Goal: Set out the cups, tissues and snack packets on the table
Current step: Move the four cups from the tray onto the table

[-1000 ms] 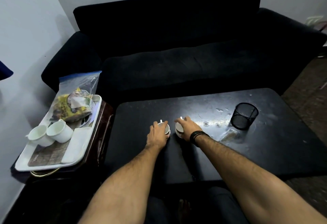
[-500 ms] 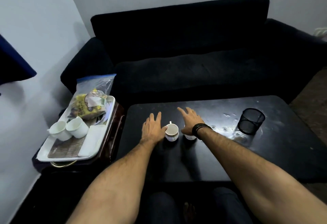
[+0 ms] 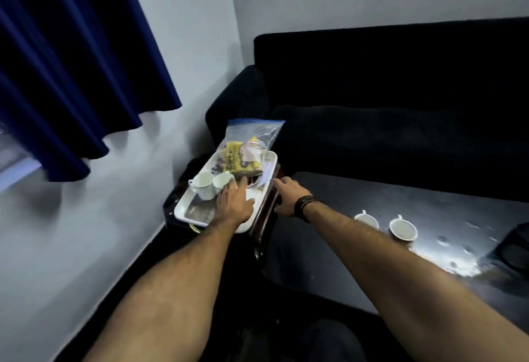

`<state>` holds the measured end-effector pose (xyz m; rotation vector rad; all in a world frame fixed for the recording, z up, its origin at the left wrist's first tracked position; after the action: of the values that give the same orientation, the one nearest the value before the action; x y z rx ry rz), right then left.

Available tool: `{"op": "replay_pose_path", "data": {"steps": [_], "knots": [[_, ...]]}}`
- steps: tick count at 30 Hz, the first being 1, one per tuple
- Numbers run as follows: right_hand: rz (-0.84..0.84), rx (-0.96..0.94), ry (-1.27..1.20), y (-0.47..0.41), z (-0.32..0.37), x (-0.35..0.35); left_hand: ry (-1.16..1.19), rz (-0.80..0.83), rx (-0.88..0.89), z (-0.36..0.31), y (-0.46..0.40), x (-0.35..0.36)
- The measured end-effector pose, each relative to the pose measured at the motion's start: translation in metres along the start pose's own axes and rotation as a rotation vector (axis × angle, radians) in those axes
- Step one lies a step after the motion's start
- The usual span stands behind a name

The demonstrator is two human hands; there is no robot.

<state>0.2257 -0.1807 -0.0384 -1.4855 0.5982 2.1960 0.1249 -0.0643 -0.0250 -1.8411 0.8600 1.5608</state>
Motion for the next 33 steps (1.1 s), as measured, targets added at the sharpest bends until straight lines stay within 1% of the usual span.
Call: {"op": "replay_pose_path", "data": {"steps": [3, 6, 9, 12, 16, 20, 25, 28, 30, 31, 33], "knots": [[0.026, -0.079, 0.020, -0.035, 0.044, 0.016, 0.015, -0.018, -0.094, 0.053, -0.010, -0.004], [0.032, -0.129, 0.023, -0.066, 0.074, 0.029, 0.014, -0.015, -0.163, 0.091, -0.024, -0.007], [0.029, -0.156, 0.012, -0.097, 0.092, 0.038, 0.033, 0.007, -0.254, 0.115, -0.043, -0.006], [0.022, -0.143, -0.031, -0.126, 0.100, 0.044, 0.080, 0.048, -0.311, 0.128, -0.067, 0.002], [0.002, -0.065, -0.040, -0.151, 0.101, 0.052, 0.147, 0.091, -0.320, 0.130, -0.093, 0.011], [0.035, -0.077, -0.098, -0.166, 0.096, 0.064, 0.080, 0.105, -0.326, 0.126, -0.116, 0.020], [-0.013, -0.086, -0.162, -0.161, 0.087, 0.067, 0.044, 0.048, -0.447, 0.123, -0.120, 0.029], [-0.075, -0.125, -0.185, -0.150, 0.084, 0.060, 0.081, 0.102, -0.539, 0.118, -0.113, 0.027], [-0.111, -0.140, -0.216, -0.140, 0.081, 0.053, 0.118, 0.130, -0.569, 0.112, -0.103, 0.024], [-0.125, -0.145, -0.235, -0.134, 0.078, 0.048, 0.128, 0.120, -0.565, 0.108, -0.096, 0.022], [-0.162, -0.148, -0.251, -0.124, 0.070, 0.032, 0.116, 0.066, -0.498, 0.097, -0.083, 0.011]]}}
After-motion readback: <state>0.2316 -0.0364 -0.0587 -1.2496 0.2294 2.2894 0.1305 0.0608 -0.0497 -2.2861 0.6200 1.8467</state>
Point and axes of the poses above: each hand's wrist, its own y-axis away from the middle knuckle, its own x-axis out of the palm, z = x × y, the point moved 6 cm from there along -y, towards the middle knuckle, and after that the axes turned 4 degrees about -x, right-handed, at the moved point
